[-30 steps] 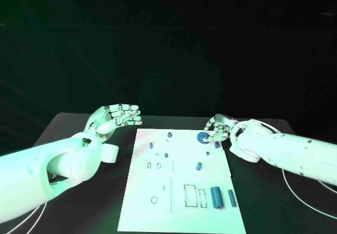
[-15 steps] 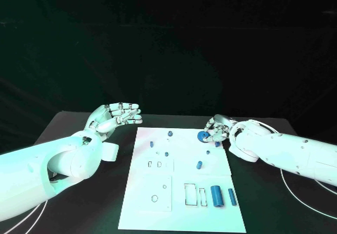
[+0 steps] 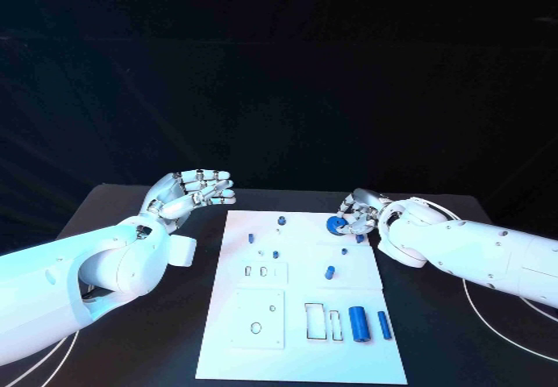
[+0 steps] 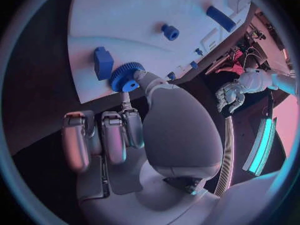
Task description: Assemble the parts on the task board
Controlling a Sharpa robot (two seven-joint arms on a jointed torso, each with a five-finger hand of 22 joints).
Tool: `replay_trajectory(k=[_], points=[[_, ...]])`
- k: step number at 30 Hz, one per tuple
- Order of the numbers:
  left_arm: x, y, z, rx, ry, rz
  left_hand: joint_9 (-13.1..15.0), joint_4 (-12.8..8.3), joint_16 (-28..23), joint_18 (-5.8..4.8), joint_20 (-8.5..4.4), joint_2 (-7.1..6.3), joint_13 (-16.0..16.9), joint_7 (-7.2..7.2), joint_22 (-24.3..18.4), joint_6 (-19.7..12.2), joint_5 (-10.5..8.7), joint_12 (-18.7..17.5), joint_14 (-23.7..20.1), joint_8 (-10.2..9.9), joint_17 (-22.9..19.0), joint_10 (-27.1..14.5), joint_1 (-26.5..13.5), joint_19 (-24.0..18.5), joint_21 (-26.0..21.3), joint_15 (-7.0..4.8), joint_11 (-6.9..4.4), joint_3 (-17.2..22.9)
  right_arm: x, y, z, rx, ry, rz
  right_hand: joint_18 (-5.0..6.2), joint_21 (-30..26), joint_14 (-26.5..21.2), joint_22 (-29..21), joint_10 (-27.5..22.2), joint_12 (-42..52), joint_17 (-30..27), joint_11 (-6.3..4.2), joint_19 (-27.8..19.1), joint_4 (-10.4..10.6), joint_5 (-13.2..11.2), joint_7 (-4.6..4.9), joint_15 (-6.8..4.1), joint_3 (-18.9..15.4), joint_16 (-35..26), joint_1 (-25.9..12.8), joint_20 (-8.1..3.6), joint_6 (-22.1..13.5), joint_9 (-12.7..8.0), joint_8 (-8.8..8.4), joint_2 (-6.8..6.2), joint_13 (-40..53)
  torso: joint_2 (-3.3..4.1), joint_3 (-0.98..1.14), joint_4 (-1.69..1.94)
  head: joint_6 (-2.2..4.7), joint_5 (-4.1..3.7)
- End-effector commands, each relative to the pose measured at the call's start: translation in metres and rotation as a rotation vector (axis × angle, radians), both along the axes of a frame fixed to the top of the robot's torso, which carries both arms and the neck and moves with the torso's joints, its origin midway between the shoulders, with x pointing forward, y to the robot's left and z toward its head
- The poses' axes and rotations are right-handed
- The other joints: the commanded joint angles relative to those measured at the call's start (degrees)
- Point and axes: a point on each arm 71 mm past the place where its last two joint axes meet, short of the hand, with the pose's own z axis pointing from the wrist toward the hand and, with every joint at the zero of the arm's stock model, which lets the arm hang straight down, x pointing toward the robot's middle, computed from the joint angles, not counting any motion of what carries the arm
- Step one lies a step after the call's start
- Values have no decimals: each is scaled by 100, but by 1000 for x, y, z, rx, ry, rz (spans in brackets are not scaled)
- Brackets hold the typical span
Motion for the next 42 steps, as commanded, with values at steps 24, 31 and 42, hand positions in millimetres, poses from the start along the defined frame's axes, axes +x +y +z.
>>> replay_trajectory(k=[24,31,42], points=[[0,-3,1,-11,-4,-20,9,-20,-28,20,4,55,7,125,12,-31,-22,-39,-35,-34,14,13,-16,18,29,-13,32,-9,-32,80,25,-53,-274,203,-123,214,502,1503,186,167,1052,-53,594,-47,77,-69,-74,350,34,-173,-57,246,28,66,-147,900,1,-6,6,30,18],[0,-5,1,-12,-3,-24,9,-20,-28,20,4,55,7,125,12,-31,-22,-39,-35,-34,14,13,-16,18,29,-13,32,-9,-34,107,24,-62,-284,249,-125,218,503,1508,188,168,1053,-53,599,-46,71,-69,-75,357,34,-186,-59,244,26,61,-153,900,4,-9,15,29,15],[0,-8,1,-15,-3,-32,9,-20,-28,20,4,55,7,125,12,-31,-22,-39,-35,-34,14,13,-16,18,29,-13,32,-9,-33,133,11,-65,-268,279,-124,215,501,1504,189,168,1044,-55,596,-48,68,-70,-77,370,32,-192,-60,240,25,55,-151,901,15,-12,24,29,18]])
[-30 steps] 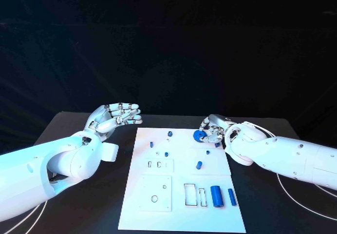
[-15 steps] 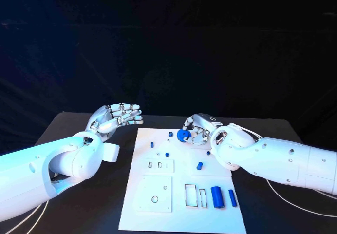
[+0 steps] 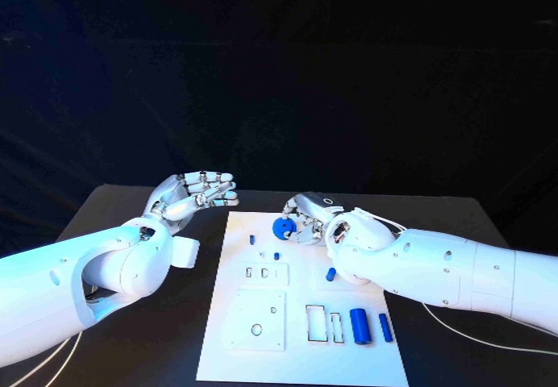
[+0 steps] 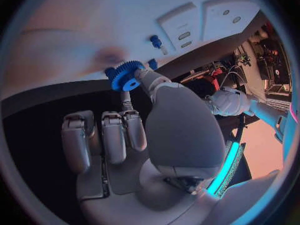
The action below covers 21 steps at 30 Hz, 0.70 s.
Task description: Assemble the parts on the task board
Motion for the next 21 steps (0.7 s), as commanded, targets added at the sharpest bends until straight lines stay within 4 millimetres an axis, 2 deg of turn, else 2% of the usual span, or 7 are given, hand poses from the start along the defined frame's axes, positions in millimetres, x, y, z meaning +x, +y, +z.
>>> replay_trajectory(k=[1,11,21], points=[[-1,-4,2,-13,-5,-24,9,-21,-28,20,4,55,7,125,7,-31,-22,-39,-35,-34,9,13,-16,18,30,-13,32,-9,-1,4,-4,-22,-9,8,-60,21,501,1502,155,30,1046,-32,599,0,26,-43,-34,46,32,-20,-57,79,19,32,27,904,5,-3,8,-5,11],[-2,-6,2,-14,-4,-28,9,-21,-28,20,4,55,7,125,7,-31,-22,-39,-35,-34,9,13,-16,18,30,-13,32,-9,1,13,-11,-29,4,16,-61,23,500,1503,156,30,1042,-30,600,5,22,-38,-35,62,31,-48,-59,65,15,16,20,905,-7,1,-11,-42,29],[-2,-6,2,-14,-4,-29,9,-21,-28,20,4,55,7,125,7,-31,-22,-39,-35,-34,9,13,-16,18,30,-13,32,-9,5,15,-12,-38,6,8,-59,19,497,1498,139,8,1028,-24,596,4,2,-31,-32,79,27,-82,-59,43,8,-7,1,883,-5,3,-14,-31,41]])
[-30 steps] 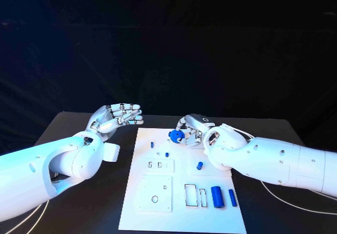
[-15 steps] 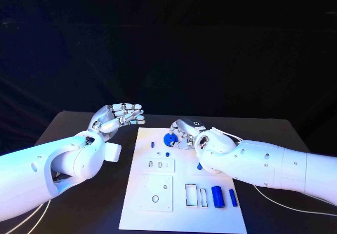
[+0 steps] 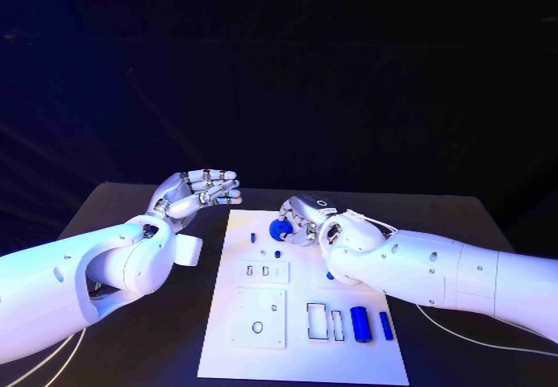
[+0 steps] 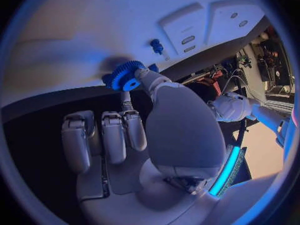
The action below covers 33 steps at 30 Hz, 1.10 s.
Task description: Assemble the parts on the task board
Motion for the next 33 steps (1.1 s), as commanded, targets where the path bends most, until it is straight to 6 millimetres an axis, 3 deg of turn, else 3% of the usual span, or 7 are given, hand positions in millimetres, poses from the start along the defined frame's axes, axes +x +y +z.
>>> replay_trajectory(k=[1,9,15,27,32,33], points=[[-1,-3,2,-11,-5,-20,9,-21,-29,20,4,55,7,125,8,-31,-22,-39,-35,-34,10,13,-16,18,31,-13,32,-10,1,2,-1,-20,1,8,-73,16,496,1496,132,0,1020,-22,589,-1,1,-21,-31,56,26,-69,-20,32,1,-26,20,875,0,5,-5,9,7],[-1,-3,2,-11,-4,-22,9,-21,-29,20,4,55,7,125,8,-31,-22,-39,-35,-34,10,13,-16,18,31,-13,32,-10,6,5,-4,-26,4,-1,-66,-4,490,1470,59,-86,991,6,568,-7,-37,13,-10,97,16,-141,-8,-51,-21,-103,-20,790,3,8,5,19,1],[-1,-3,2,-11,-3,-22,13,-40,-36,19,2,66,7,124,14,-26,-24,-42,-38,-43,26,18,-15,8,47,-13,31,-13,7,6,-7,-23,14,3,-53,-37,484,1428,-27,-186,967,84,533,-25,-91,101,56,128,8,-247,45,-281,-83,-305,-90,697,9,9,7,0,18],[-1,-2,1,-10,-1,-21,13,-40,-36,19,2,66,7,124,14,-26,-24,-42,-38,-43,26,18,-15,8,47,-13,31,-13,5,4,-9,-20,24,9,-51,-42,480,1423,-46,-205,951,105,528,-13,-116,119,77,87,3,-316,69,-316,-93,-356,-126,680,-1,11,-13,-10,29],[-1,-2,1,-10,-1,-21,14,-41,-40,18,2,66,7,125,16,-27,-24,-43,-41,-47,31,17,-22,4,52,-12,32,-17,6,3,-10,-17,36,8,-48,-50,479,1415,-97,-258,950,149,521,56,-218,162,119,-153,3,-448,113,-460,-125,-522,-129,634,0,9,-5,-1,20],[-1,-2,1,-10,-1,-21,14,-41,-40,18,2,66,7,125,16,-27,-24,-43,-41,-47,31,17,-22,4,52,-12,32,-17,5,3,-10,-18,40,8,-51,-43,478,1424,-101,-261,949,157,528,110,-120,168,128,-285,3,-505,124,-475,-127,-558,-105,632,0,10,-3,1,20]])
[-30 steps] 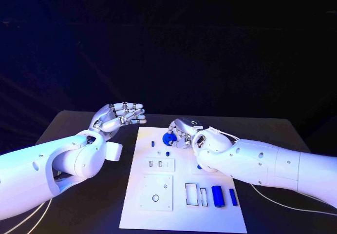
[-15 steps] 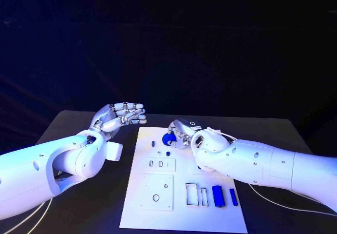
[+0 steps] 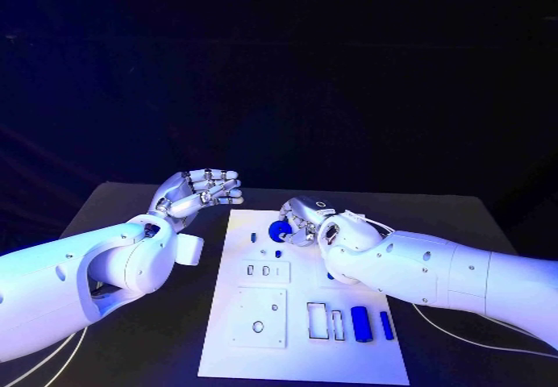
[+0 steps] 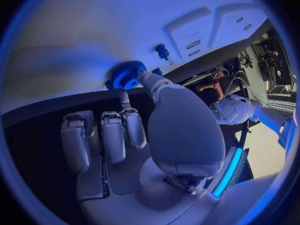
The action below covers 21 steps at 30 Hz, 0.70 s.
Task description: Assemble the parts on the task board
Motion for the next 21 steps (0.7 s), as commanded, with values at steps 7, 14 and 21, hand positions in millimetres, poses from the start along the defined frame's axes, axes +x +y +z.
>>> replay_trajectory(k=[7,14,21], points=[[0,-1,1,-9,-3,-16,7,-25,-41,18,2,44,6,125,7,-27,-24,-16,-42,-21,6,16,-3,3,18,-12,33,-3,-2,0,-5,-9,57,20,-74,30,494,1483,56,34,1032,17,580,424,292,-16,38,-661,30,-375,42,41,17,-125,269,712,5,0,-2,7,-9],[-1,-1,2,-9,-4,-16,7,-25,-41,18,2,44,6,125,7,-27,-24,-16,-42,-21,6,16,-3,3,18,-12,33,-3,-2,-4,-7,-18,78,10,-81,49,503,1505,101,84,1070,4,600,472,308,-33,29,-680,43,-383,36,114,34,-108,313,763,2,-2,-3,11,-25],[-1,-1,2,-8,-4,-14,7,-23,-46,18,3,49,5,128,8,-30,-23,-19,-46,-26,10,11,-12,-2,21,-10,35,-7,-1,-8,-9,-26,91,-2,-81,49,505,1505,111,94,1081,-8,600,528,335,-46,19,-690,47,-413,28,165,46,-98,348,773,0,-2,7,13,-31]])
